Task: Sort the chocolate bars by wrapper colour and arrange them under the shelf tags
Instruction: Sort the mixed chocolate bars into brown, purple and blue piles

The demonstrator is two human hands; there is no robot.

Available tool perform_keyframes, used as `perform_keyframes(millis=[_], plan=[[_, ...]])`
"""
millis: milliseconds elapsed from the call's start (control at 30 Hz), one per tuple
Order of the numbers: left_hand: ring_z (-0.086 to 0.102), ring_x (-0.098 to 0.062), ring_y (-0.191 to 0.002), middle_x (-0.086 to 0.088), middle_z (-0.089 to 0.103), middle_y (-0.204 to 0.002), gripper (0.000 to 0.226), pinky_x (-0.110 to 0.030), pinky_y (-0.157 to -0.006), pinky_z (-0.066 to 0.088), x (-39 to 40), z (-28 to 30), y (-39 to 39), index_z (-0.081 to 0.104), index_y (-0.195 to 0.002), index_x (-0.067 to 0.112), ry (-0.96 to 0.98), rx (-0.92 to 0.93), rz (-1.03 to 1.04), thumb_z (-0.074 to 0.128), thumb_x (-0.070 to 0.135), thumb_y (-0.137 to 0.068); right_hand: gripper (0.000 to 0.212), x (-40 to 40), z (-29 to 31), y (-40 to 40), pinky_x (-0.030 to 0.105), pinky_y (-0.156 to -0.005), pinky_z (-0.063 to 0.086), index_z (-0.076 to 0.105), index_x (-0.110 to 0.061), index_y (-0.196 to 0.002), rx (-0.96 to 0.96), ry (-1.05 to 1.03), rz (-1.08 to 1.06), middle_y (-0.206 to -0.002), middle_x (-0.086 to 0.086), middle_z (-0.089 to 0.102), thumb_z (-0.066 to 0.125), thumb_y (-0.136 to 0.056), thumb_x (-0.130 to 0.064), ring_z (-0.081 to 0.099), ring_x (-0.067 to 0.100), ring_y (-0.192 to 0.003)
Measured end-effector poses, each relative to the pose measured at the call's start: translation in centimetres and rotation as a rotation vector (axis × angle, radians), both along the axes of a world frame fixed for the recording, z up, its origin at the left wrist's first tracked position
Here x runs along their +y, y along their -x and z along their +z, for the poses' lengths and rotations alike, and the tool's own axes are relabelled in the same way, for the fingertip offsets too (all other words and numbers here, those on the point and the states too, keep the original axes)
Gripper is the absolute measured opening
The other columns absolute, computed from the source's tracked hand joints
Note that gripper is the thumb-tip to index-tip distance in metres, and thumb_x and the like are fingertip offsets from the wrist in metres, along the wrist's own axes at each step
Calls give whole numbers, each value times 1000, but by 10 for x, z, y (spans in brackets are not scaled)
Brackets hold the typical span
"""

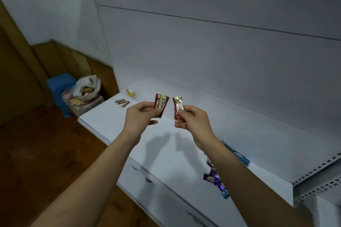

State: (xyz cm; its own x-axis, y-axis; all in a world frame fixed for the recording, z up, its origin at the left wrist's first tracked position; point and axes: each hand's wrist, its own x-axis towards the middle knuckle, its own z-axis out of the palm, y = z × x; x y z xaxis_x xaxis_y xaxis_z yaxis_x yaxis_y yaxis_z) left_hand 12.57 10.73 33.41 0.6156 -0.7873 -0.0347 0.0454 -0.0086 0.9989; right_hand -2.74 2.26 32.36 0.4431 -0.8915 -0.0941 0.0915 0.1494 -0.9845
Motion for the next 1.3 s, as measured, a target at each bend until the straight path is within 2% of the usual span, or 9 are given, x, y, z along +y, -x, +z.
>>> perform_keyframes(millis=[200, 467, 567, 767, 967, 1167, 1300], plan=[[72, -13, -78, 3, 76, -85, 18, -24, -61, 56, 87, 40, -71, 70, -95, 18, -9, -122, 85, 78, 14, -79, 16, 61, 23, -76, 29, -60, 56, 68, -6, -103, -25, 5, 84, -84, 13, 71, 61, -91, -14, 66, 17, -67], [73, -14, -80, 4, 76, -84, 21, -24, -61, 56, 126, 56, -136, 69, -94, 18, 69, -19, 171, 78, 10, -78, 15, 92, 57, -151, 22, -60, 52, 70, -16, -101, 10, 158, 162, -81, -1, 75, 58, -93, -20, 65, 6, -70], [73, -14, -79, 3, 76, -85, 22, -22, -59, 56, 113, 47, -157, 69, -97, 15, 75, 17, 188, 78, 9, -77, 14, 81, 56, -175, 22, -59, 52, 69, -16, -101, 25, 191, 181, -79, -4, 75, 57, -94, -19, 66, 2, -68], [73, -17, -80, -2, 76, -87, 25, -22, -62, 56, 44, 34, -204, 69, -99, 13, 17, 16, 122, 79, 11, -76, 13, 21, 38, -224, 24, -63, 53, 72, -11, -97, -1, 124, 151, -84, 3, 74, 60, -94, -17, 67, 11, -70], [73, -19, -80, -1, 76, -83, 21, -24, -64, 58, -11, 41, -269, 68, -89, 18, 14, 40, 139, 81, 8, -75, 15, -43, 40, -283, 23, -63, 53, 72, -6, -94, -20, 86, 130, -74, -1, 70, 62, -93, -18, 65, 14, -67], [72, -5, -75, 13, 74, -79, 23, -15, -57, 53, -36, 45, -329, 65, -93, 23, 44, 46, 123, 77, 11, -78, 14, -78, 44, -349, 25, -67, 55, 71, -9, -96, -32, 103, 126, -91, 10, 71, 62, -92, -18, 67, 18, -76], [70, 0, -72, 18, 72, -74, 22, -13, -56, 52, -54, 34, -377, 64, -91, 26, -4, 31, 107, 77, 13, -80, 10, -89, 30, -393, 34, -75, 59, 71, -17, -95, 31, 98, 124, -89, 2, 74, 63, -91, -21, 71, 16, -74]])
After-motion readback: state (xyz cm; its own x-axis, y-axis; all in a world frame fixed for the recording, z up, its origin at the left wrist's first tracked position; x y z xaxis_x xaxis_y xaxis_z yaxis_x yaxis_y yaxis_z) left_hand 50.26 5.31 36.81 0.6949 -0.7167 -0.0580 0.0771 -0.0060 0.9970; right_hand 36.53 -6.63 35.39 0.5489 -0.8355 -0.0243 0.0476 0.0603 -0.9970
